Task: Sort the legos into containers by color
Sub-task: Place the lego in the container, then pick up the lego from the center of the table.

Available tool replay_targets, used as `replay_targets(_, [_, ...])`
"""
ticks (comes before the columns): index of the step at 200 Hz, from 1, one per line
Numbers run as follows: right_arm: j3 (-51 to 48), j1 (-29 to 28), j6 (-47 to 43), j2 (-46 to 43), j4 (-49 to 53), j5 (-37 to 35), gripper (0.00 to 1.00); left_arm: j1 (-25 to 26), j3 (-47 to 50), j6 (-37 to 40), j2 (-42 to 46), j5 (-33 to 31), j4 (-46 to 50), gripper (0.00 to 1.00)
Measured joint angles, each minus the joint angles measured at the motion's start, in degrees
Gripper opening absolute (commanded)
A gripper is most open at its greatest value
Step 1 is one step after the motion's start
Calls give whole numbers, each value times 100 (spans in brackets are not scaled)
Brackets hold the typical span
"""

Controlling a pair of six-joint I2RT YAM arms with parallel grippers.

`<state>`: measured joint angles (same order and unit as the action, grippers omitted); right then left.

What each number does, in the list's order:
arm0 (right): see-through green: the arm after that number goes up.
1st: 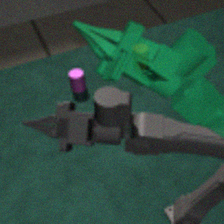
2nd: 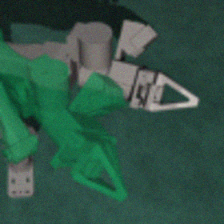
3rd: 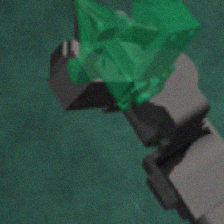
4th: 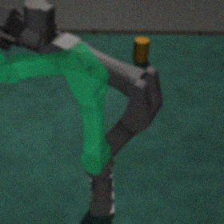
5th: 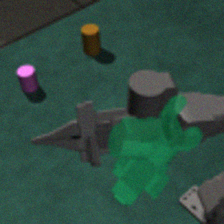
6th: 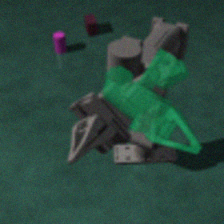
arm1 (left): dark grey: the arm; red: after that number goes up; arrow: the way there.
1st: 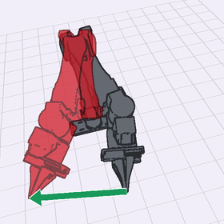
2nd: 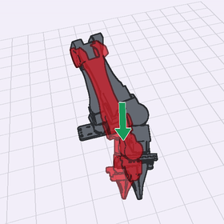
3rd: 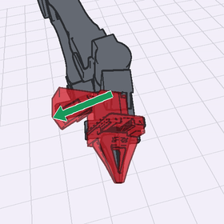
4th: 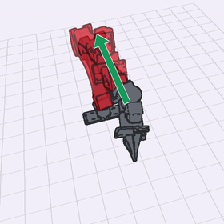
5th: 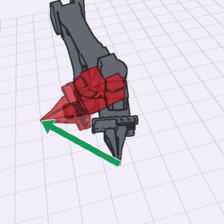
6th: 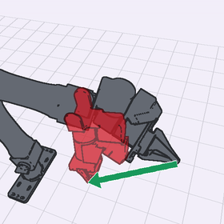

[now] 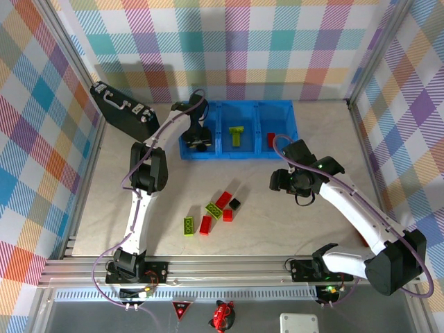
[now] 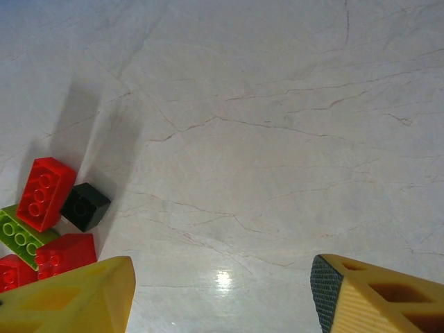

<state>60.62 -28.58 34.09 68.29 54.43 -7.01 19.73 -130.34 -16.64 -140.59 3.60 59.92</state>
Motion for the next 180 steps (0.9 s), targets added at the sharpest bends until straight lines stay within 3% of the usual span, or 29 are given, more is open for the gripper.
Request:
replay_targets(74, [13,-256,107,402,-310,297,67,-2,772,118,1067,-2,-31,54])
replay_targets(126, [422,-612,103,1143,-354,345,67,-116,2140,133,2323,42,-332,54])
replay_targets(180, [903,-994,15,1832,-341,365,65,-627,3676,175,3635,151,-640,54])
